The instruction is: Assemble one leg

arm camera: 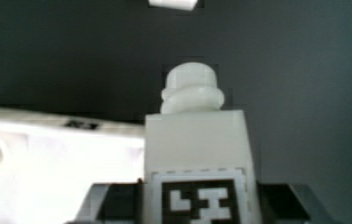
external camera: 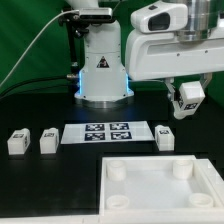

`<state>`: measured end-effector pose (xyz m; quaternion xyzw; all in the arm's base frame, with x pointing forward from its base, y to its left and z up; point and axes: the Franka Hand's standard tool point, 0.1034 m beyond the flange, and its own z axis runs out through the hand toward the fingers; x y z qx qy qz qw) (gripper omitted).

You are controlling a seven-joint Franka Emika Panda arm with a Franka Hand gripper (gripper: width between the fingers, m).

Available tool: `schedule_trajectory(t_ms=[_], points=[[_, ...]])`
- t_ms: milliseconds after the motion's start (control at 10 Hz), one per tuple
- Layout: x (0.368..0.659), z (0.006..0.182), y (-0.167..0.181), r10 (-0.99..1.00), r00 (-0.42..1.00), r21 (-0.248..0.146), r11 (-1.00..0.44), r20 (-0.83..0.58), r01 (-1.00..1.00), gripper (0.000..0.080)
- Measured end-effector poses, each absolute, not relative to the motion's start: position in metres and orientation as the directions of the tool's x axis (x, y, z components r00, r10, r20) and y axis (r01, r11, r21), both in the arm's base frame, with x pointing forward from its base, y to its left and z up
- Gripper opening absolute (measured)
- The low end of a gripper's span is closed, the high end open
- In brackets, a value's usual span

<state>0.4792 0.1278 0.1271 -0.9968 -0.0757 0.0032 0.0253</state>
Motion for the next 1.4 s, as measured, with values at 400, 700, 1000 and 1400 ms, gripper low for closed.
schedule_trajectory(t_ms=[400, 700, 1000, 1400], points=[[0.577, 0.172, 0.096, 0.203, 0.903, -0.004, -0.975, 0.379, 0.221, 0.0288], [0.593, 0.181, 0.084, 0.177, 0.796, 0.026, -0.980, 0.579, 0.199, 0.0288], [0.593, 0.179, 0.084, 0.180, 0.811, 0.022, -0.979, 0.557, 0.202, 0.0288], [0.614, 0.137, 0.092, 0.182, 0.817, 0.008, -0.977, 0.547, 0.212, 0.0288]])
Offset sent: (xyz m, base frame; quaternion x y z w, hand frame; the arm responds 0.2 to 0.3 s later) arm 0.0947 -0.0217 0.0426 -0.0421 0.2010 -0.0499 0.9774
